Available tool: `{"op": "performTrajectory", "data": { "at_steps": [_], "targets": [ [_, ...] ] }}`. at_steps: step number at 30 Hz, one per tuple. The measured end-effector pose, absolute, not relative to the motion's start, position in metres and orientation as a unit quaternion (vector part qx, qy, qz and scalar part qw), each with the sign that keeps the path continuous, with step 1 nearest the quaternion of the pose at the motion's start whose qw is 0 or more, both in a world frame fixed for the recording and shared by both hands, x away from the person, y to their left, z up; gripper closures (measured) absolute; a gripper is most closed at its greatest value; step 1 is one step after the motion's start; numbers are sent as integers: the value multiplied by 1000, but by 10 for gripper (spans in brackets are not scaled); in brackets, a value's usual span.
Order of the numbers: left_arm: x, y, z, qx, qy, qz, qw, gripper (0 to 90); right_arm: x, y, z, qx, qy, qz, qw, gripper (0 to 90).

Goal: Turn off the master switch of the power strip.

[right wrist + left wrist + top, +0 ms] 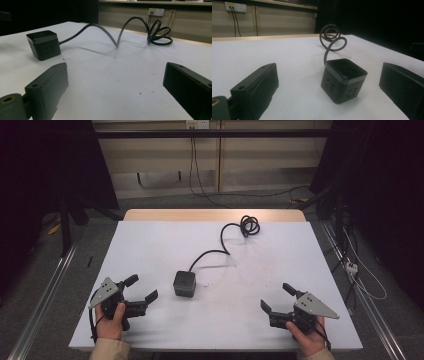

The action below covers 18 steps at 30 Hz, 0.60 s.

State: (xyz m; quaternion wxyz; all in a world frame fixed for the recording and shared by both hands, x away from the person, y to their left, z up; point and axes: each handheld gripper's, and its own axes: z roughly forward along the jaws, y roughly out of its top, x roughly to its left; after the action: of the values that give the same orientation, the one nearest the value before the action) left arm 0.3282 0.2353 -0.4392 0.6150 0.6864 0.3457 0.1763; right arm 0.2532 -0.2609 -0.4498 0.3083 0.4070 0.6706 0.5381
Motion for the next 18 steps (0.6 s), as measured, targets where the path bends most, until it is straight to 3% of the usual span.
{"op": "performTrajectory", "data": {
  "at_steps": [18],
  "targets": [
    [336, 227, -435, 690, 342, 172, 614, 26, 253, -261, -450, 405, 672, 538, 307, 54]
  ]
}}
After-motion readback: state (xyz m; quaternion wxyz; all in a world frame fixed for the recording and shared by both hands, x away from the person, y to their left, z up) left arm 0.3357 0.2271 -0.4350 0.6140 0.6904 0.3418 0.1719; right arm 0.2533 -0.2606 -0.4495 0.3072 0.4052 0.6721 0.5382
